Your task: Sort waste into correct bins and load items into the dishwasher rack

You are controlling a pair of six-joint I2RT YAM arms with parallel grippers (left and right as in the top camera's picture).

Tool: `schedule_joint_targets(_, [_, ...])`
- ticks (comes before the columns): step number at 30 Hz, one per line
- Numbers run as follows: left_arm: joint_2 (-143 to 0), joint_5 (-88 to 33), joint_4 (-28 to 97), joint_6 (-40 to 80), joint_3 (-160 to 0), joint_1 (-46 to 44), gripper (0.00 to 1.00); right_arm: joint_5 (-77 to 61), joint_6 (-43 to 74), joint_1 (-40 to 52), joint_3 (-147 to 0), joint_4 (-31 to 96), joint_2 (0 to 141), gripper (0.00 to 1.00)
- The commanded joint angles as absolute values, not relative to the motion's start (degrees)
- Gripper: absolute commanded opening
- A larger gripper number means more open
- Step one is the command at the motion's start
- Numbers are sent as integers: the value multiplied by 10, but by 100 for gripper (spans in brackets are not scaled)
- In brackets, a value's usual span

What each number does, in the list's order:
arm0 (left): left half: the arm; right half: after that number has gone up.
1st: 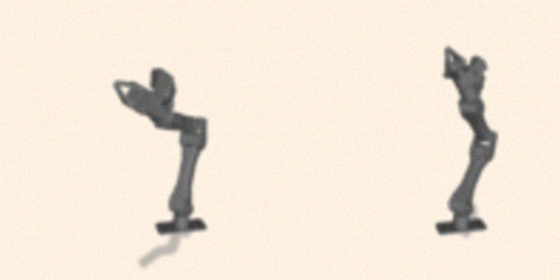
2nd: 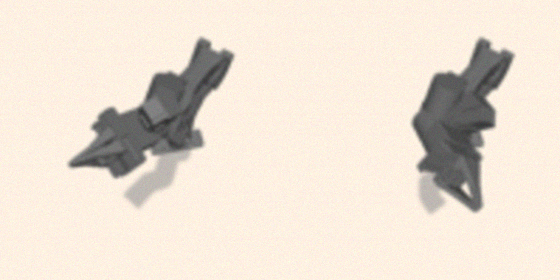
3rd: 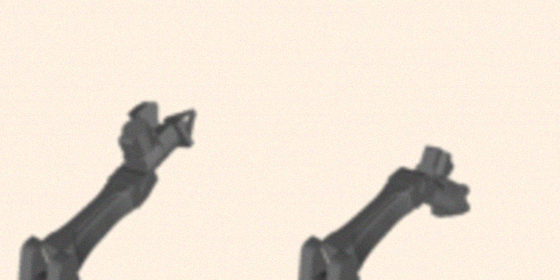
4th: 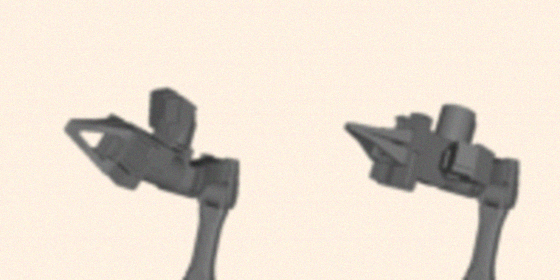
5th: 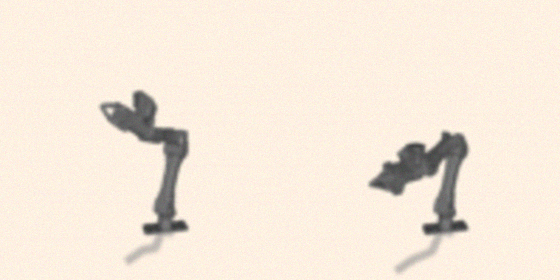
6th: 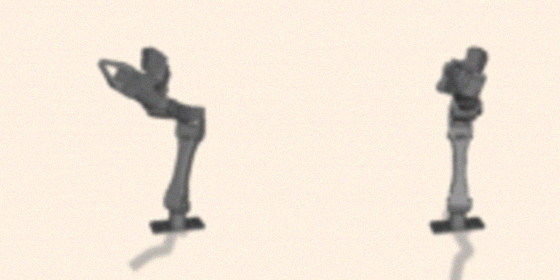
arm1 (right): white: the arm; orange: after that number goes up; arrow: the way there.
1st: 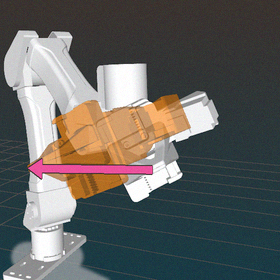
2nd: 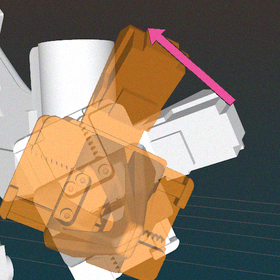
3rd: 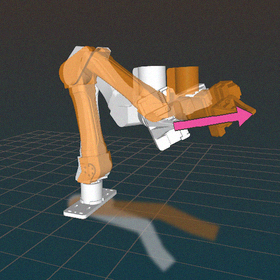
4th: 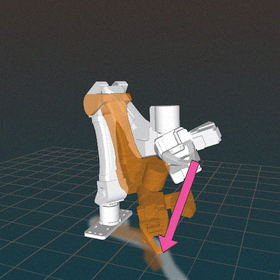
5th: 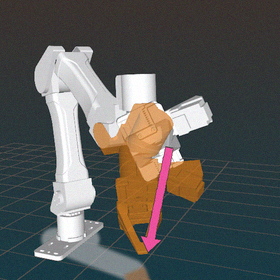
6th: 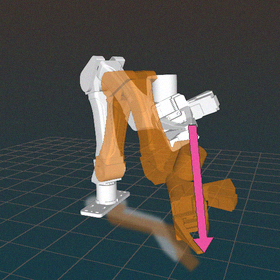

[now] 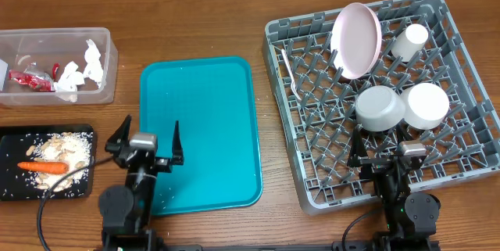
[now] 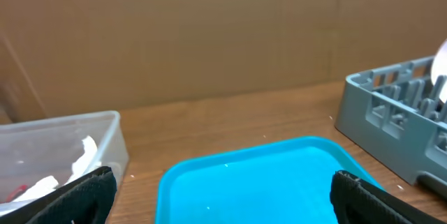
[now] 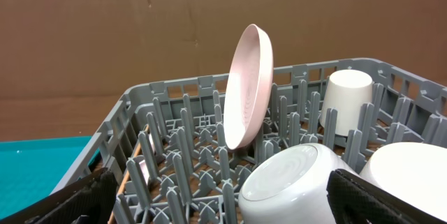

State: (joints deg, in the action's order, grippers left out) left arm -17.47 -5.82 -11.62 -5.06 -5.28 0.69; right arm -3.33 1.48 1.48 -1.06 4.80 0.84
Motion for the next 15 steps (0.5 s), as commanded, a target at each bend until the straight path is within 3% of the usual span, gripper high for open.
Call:
schedule_joint_targets(1, [-124,-75,-123,-55,-20,25,100,-26,15,11,-4,46,2,100])
schedule_joint_targets(15, [-2,-76,-56,-33,-3,69,100,-26,15,11,-4,46,2,100])
